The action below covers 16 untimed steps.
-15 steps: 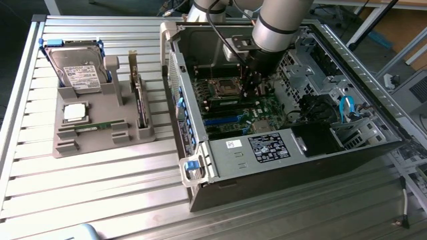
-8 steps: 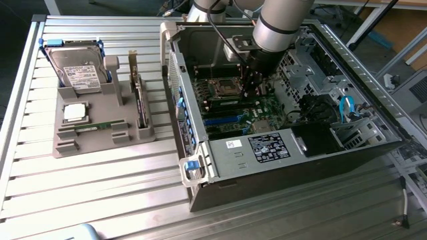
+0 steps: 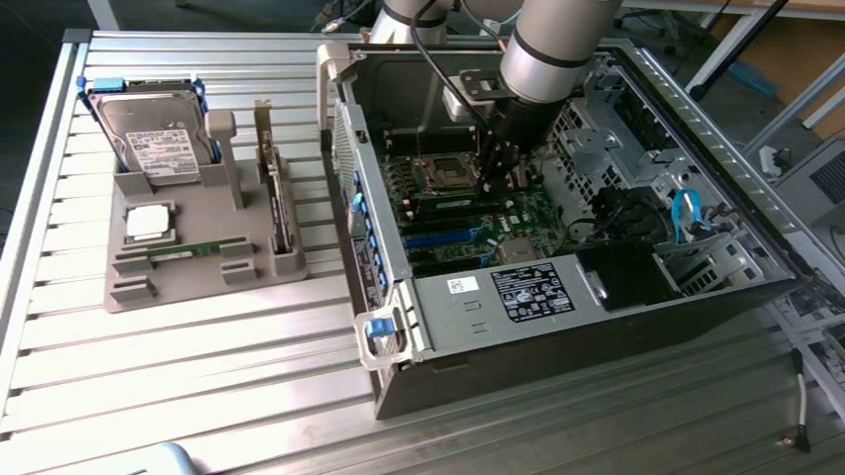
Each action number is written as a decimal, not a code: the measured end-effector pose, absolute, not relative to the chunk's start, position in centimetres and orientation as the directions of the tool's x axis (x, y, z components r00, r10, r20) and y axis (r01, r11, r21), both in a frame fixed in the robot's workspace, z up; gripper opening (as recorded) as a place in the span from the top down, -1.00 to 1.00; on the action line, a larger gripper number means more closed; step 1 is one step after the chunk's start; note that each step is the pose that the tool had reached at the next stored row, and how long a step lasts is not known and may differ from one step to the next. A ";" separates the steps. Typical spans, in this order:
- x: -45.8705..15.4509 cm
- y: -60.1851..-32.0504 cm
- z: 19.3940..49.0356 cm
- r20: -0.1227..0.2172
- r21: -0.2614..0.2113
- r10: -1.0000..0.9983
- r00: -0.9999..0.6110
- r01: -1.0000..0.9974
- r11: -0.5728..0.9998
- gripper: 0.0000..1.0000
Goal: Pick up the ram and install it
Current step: 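Insert the ram into the slot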
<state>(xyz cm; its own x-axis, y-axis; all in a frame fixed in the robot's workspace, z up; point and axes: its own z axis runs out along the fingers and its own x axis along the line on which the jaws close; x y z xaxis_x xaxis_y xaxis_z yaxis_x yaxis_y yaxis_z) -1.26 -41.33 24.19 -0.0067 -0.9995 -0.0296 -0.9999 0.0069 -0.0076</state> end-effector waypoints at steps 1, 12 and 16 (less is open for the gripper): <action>-1.3 -41.3 24.2 -0.030 -0.008 -1.000 -0.007 -1.000 0.007 0.76; -1.4 -41.3 24.2 -0.030 -0.008 -1.000 -0.007 -1.000 0.007 0.76; -1.4 -41.3 24.1 -0.030 -0.008 -1.000 -0.007 -1.000 0.007 0.76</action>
